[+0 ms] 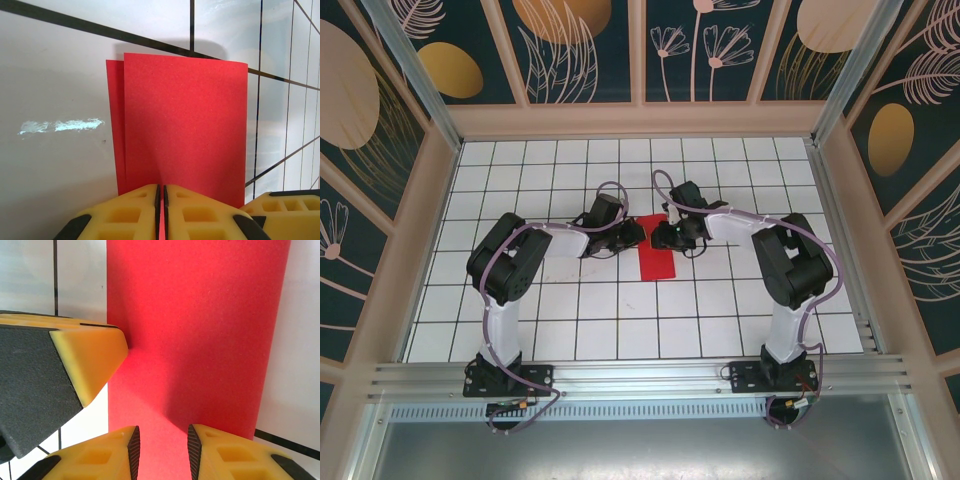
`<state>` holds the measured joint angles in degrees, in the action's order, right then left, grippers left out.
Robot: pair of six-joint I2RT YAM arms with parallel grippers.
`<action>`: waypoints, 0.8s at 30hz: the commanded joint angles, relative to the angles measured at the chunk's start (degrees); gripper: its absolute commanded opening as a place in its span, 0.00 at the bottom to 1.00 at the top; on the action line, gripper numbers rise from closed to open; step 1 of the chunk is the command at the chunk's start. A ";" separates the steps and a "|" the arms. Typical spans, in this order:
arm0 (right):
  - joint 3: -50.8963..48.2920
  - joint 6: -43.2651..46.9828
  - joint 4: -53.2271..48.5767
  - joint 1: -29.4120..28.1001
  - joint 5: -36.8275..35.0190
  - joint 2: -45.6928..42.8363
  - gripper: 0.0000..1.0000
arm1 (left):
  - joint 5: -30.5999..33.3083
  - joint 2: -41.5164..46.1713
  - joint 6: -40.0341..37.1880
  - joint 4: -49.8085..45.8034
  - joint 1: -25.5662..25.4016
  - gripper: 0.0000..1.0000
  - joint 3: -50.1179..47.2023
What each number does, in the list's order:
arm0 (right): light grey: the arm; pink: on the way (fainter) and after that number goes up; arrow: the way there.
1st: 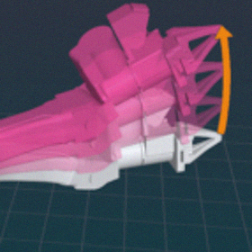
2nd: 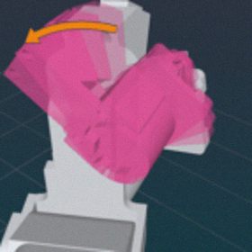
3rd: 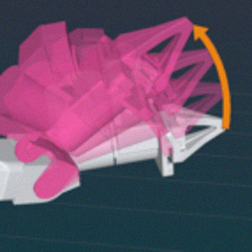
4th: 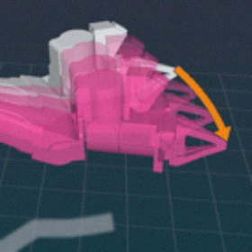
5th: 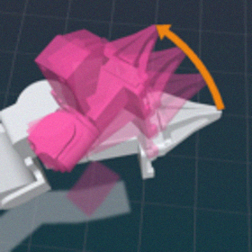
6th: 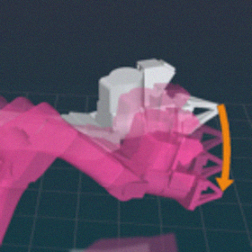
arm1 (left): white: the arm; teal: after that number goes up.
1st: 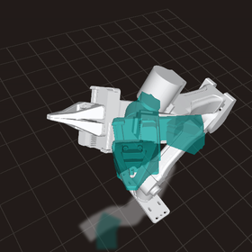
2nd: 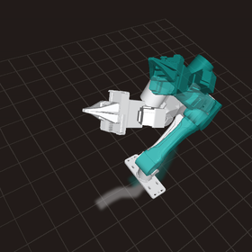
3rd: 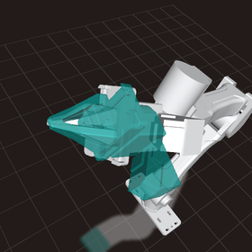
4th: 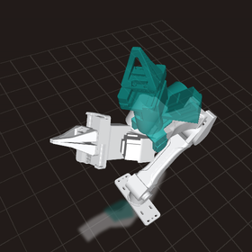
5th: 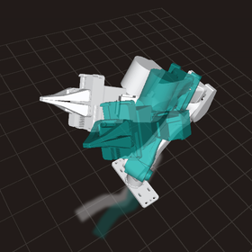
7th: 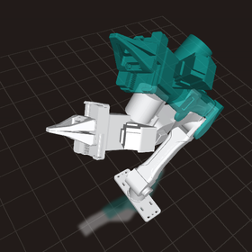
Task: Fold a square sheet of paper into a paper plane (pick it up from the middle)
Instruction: First fold in half a square sheet of paper at the center of the table.
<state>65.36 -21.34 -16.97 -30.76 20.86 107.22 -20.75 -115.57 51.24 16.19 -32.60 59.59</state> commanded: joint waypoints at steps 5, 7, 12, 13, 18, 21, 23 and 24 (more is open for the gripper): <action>0.21 0.30 -1.40 -0.26 -1.56 1.60 0.35 | 2.01 -3.13 -0.74 -6.00 -0.24 0.15 -1.32; 0.12 0.27 -1.57 -0.26 -2.11 1.92 0.35 | 2.21 -3.16 -0.93 -6.09 -0.27 0.15 -1.40; -0.45 0.25 -1.41 -0.26 -2.58 2.21 0.34 | 2.66 -3.35 -1.12 -6.56 -0.26 0.15 -1.49; -0.55 0.25 -1.42 -0.26 -2.58 2.34 0.34 | 2.72 -3.41 -1.20 -6.60 -0.26 0.14 -1.42; -1.42 0.16 -0.92 -0.26 -2.23 2.40 0.34 | 3.22 -3.47 -1.40 -7.13 -0.25 0.14 -1.40; -1.81 0.32 -0.31 -0.26 -1.35 2.30 0.34 | 3.53 -3.39 -1.50 -7.31 -0.21 0.14 -1.45; -2.09 0.38 0.44 -0.17 -0.47 2.09 0.34 | 3.46 -3.18 -1.52 -7.31 -0.23 0.14 -1.47; -2.21 0.38 0.85 -0.16 -0.13 1.74 0.34 | 3.38 -2.88 -1.57 -7.27 -0.20 0.14 -1.42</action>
<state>64.75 -21.34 -16.25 -30.74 19.51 108.79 -20.47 -115.57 51.20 16.03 -32.60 59.59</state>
